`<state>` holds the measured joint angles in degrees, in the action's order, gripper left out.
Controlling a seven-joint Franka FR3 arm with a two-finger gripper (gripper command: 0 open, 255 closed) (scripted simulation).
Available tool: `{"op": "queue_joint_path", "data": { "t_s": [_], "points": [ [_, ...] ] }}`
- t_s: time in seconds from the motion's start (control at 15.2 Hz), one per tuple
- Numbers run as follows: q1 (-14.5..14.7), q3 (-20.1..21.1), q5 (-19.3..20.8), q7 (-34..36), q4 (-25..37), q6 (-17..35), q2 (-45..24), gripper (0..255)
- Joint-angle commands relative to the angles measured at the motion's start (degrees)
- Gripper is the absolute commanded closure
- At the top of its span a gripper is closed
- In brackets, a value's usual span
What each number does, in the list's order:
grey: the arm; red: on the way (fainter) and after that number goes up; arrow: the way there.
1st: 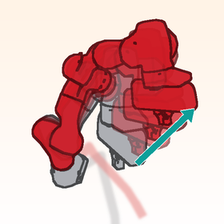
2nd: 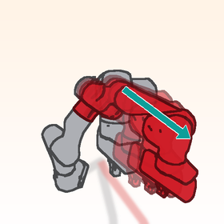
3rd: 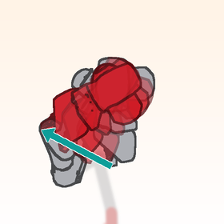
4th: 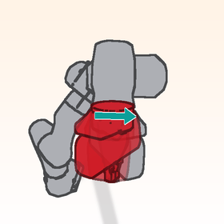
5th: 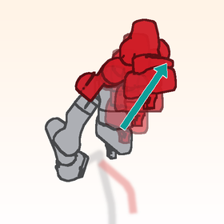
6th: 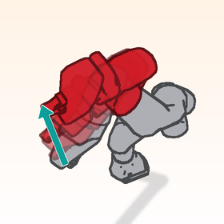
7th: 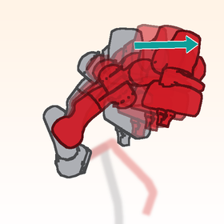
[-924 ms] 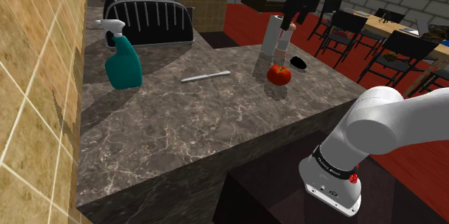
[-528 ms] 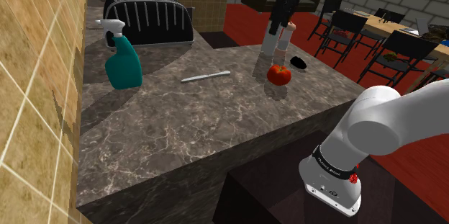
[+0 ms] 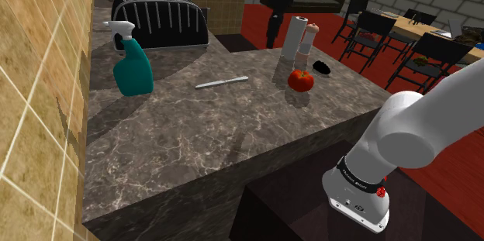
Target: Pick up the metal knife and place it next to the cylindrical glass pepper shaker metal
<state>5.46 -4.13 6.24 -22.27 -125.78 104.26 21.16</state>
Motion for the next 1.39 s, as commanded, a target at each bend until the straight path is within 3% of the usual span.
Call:
{"op": "queue_joint_path", "data": {
  "t_s": [0.0,0.99,1.32],
  "points": [
    [1.1,-0.1,0.2,-3.8,1.6,2.0,-4.4,0],
    [5.8,3.3,3.5,-28.1,17.1,10.3,-34.4,0],
    [5.5,3.1,3.8,-27.9,14.7,13.9,-35.6,0]
  ]
}}
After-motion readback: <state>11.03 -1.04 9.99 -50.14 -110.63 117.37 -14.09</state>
